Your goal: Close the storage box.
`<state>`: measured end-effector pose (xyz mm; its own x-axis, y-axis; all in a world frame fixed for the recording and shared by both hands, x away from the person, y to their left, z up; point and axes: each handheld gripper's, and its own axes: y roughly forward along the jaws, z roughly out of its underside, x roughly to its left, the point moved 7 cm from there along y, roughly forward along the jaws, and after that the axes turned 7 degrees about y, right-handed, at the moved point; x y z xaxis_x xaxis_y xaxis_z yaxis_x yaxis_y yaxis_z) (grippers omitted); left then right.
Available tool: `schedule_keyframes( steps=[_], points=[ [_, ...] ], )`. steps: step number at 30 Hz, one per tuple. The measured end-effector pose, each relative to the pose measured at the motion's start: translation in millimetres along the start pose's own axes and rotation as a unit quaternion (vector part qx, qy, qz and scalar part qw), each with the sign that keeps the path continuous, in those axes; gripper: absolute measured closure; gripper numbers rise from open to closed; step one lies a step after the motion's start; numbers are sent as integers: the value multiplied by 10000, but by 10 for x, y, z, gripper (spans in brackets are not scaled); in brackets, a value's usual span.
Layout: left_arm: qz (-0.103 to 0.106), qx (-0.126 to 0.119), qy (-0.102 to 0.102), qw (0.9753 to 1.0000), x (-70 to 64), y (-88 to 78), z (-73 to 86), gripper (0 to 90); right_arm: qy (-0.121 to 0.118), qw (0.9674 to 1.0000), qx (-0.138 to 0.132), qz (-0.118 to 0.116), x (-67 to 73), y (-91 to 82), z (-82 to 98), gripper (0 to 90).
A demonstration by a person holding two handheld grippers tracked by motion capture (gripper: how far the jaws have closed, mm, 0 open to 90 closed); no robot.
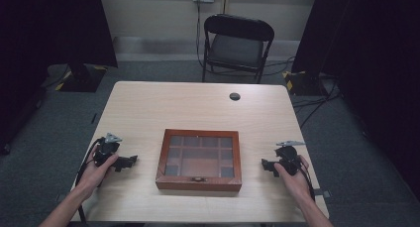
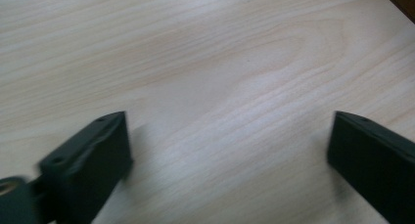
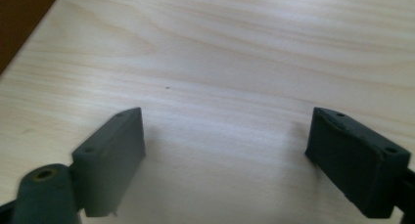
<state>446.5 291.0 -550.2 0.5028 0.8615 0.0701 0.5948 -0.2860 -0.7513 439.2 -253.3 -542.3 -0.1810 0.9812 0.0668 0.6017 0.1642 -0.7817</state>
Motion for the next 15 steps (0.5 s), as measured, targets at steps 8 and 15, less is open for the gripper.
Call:
schedule_keyframes(
  steps=[8, 15],
  points=[
    [-40, -362, 75, 9993, -22, 50, -29, 0, 219, 9979, -603, 127, -24, 78, 32, 0],
    [-42, -368, 63, 9993, -23, 50, -30, 0, 262, 9977, -606, 161, -18, 78, 34, 0]
  ],
)
